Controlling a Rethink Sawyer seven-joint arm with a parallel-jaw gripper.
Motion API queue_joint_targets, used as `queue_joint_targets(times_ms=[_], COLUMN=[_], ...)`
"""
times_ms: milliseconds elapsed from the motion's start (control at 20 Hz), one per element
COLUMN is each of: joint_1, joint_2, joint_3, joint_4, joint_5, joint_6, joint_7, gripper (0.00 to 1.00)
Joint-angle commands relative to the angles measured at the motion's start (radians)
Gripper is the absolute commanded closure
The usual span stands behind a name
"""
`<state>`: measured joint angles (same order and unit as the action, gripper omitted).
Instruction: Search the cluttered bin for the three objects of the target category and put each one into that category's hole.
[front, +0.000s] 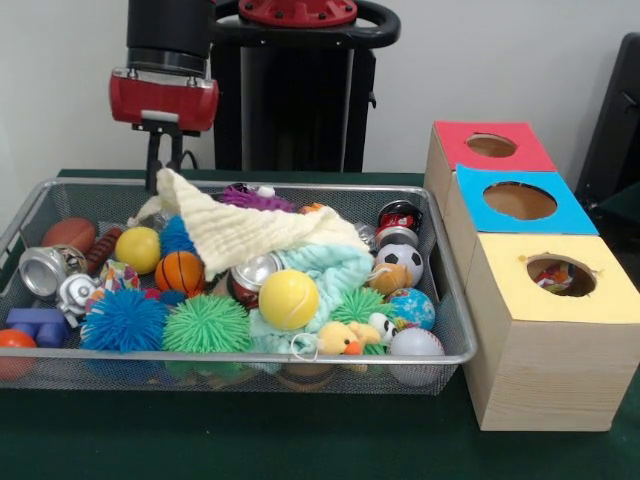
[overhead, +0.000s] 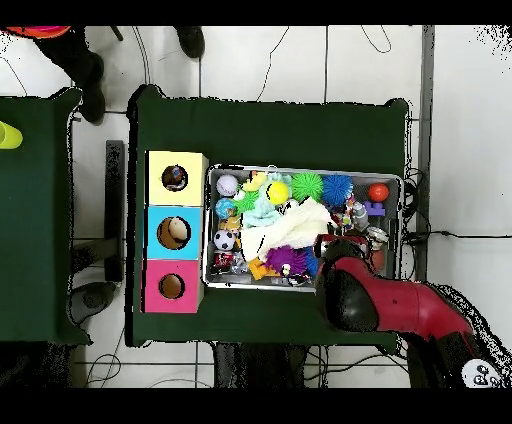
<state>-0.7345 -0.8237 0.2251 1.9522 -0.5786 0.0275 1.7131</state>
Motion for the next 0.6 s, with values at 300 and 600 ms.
queue_joint_targets(times_ms=[300,600], joint_1=[-0.01,-0.011], joint_2=[-0.037,-0.046], joint_3=[0.006,0.016], joint_4=[-0.122,-0.129], joint_5=[-0.146,-0.174], joint_6=[0.277,0.317], joint_7=[-0.145,-0.127], gripper=[1.0,1.0])
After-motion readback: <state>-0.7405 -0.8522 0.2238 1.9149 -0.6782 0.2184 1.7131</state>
